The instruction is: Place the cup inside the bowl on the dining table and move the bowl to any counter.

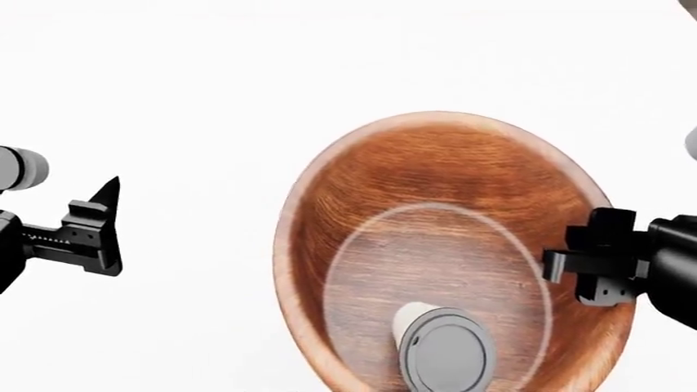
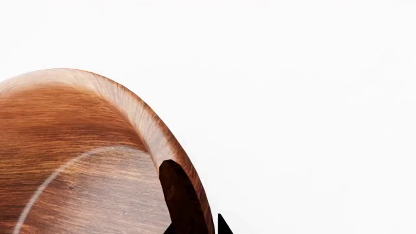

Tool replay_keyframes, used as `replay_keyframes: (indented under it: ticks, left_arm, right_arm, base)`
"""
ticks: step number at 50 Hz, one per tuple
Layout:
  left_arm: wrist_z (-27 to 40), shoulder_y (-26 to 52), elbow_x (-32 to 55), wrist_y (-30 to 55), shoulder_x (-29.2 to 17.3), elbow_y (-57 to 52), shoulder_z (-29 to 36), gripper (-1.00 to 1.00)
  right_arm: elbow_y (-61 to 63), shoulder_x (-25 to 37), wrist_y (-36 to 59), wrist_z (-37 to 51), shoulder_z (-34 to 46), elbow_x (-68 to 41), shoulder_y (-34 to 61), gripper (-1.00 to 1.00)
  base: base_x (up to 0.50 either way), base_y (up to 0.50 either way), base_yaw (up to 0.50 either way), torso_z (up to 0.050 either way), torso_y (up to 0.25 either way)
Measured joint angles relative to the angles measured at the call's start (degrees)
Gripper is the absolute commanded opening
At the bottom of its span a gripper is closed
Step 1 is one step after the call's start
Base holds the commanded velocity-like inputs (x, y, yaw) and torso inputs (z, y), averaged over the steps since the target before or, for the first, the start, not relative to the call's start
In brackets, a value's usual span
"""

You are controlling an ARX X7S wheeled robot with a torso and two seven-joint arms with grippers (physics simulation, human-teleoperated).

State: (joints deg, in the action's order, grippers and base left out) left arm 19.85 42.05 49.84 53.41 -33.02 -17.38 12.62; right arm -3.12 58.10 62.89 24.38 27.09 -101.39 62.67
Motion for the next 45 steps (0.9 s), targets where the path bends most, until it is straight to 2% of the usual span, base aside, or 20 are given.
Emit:
replay_keyframes:
  ticks: [45]
  left_arm:
    - [0.2,-0.4,0.7,-0.3,-0.8,-0.5,-0.1,1.0]
  right_arm:
    - [0.2,0.6,-1.0,-0.6,0.1,0.5,-1.4,-1.0]
  base:
    - [0.0,-0.5,0.0,0.0,0.001]
